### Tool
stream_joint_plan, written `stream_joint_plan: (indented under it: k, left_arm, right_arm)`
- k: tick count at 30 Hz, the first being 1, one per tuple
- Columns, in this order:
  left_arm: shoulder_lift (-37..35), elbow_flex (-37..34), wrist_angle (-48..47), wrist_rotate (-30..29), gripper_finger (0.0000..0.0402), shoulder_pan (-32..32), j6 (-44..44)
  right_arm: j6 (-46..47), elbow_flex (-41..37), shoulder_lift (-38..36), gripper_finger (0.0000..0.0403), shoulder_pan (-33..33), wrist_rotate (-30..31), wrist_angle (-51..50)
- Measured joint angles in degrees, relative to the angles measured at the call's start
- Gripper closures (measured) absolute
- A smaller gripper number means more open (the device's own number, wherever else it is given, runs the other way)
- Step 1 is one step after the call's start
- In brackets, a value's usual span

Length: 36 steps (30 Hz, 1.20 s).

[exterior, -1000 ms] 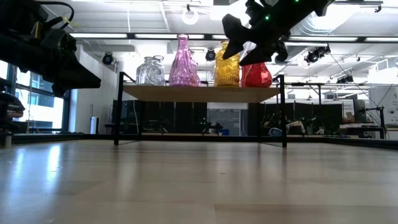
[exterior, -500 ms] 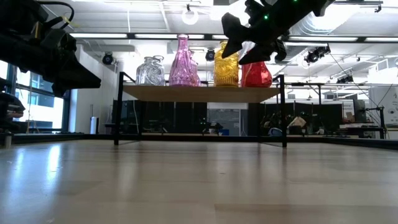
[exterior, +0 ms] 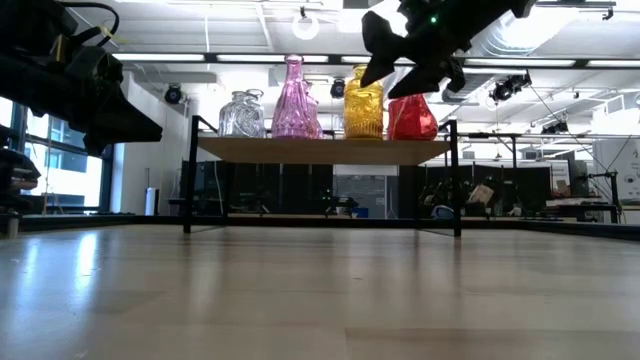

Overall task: Sort vases onto shelf
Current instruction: Adjust the purple vases on the shelf

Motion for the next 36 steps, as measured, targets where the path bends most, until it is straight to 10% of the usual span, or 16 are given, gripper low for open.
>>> stream_joint_plan:
  k: [36]
  left_arm:
    - [0.01, 0.0, -0.01, 0.01, 0.0332, 0.01, 0.0]
  right_arm:
    - [-13.31, -0.02, -29.18, 0.0142, 4.87, -13.45, -11.38]
